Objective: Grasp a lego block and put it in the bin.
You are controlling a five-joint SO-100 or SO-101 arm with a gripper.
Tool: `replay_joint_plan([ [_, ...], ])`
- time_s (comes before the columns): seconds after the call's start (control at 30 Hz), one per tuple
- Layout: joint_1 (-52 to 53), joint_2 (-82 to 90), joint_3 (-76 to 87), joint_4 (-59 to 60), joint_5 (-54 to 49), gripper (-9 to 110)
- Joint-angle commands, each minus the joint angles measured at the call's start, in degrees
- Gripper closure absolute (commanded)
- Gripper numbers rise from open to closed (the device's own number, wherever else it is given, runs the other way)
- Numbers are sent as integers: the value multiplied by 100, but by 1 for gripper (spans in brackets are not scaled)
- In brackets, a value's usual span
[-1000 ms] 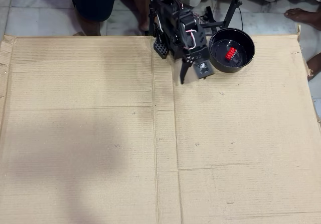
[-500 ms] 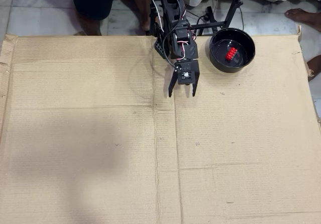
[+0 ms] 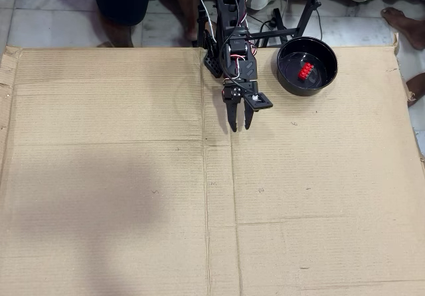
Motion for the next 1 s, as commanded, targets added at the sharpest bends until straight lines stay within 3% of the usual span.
replay_joint_plan([
  [0.0,9,62,114,-132,-404,98],
  [0.17,-9,62,114,-79,-844,101],
  [0.6,-35,62,114,-26,-4904,101],
  [0.77,-53,272,114,369,-5317,101],
  [0.97,-26,1283,114,1714,-5344,101],
])
